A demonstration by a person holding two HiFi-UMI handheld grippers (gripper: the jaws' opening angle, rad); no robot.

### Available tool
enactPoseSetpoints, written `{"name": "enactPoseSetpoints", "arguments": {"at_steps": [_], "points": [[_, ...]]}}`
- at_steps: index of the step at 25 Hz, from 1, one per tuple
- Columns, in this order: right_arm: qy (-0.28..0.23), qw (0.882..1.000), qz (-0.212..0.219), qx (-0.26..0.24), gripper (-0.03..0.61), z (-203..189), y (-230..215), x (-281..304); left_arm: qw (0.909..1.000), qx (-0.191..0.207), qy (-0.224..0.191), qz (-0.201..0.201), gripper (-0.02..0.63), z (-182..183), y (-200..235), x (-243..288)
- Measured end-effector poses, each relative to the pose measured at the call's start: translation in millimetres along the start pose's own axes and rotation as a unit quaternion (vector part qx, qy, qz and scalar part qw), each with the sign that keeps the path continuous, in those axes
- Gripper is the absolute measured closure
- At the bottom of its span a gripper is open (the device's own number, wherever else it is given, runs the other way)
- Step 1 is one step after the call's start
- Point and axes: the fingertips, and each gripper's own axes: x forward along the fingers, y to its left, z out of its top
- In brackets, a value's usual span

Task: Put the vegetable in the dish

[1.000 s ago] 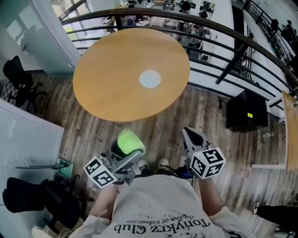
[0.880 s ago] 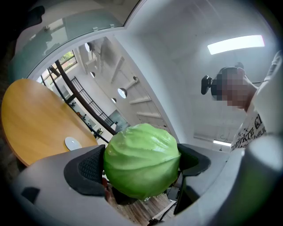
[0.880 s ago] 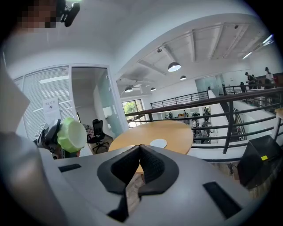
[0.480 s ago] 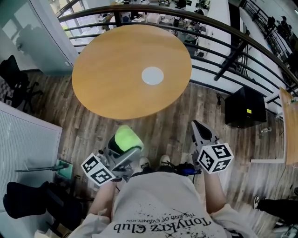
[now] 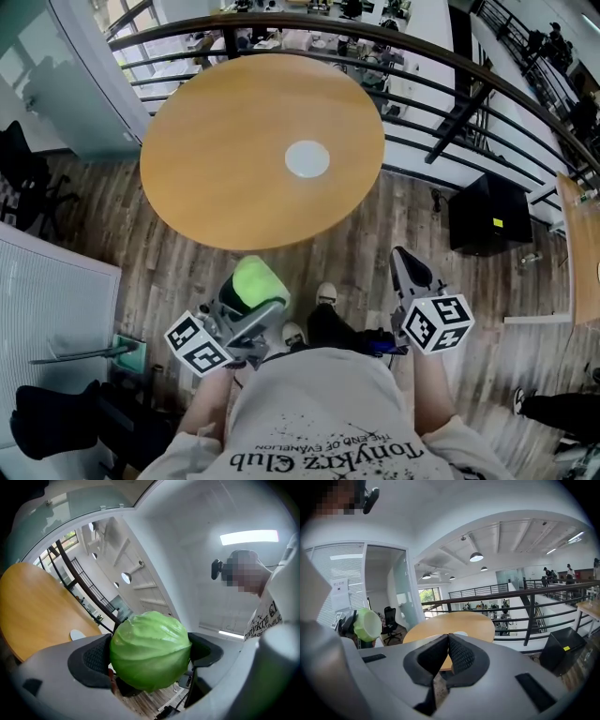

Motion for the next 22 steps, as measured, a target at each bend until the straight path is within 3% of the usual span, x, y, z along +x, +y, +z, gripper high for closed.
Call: {"name": "enactPoseSetpoints", "arguments": {"at_steps": [10,22], "points": [[0.01,1.0,0.007,0.018,0.554,5.6,-32.4,55.6,1.0,0.004,0.006,0.001,0.123,14.1,39.5,47.4],[0.009,0.999,0.042,0.01,0.554,68.9,-85.5,160.2,0.9995,0.008,-0.003,0.032,0.122,55.7,106.8,141.5]]}}
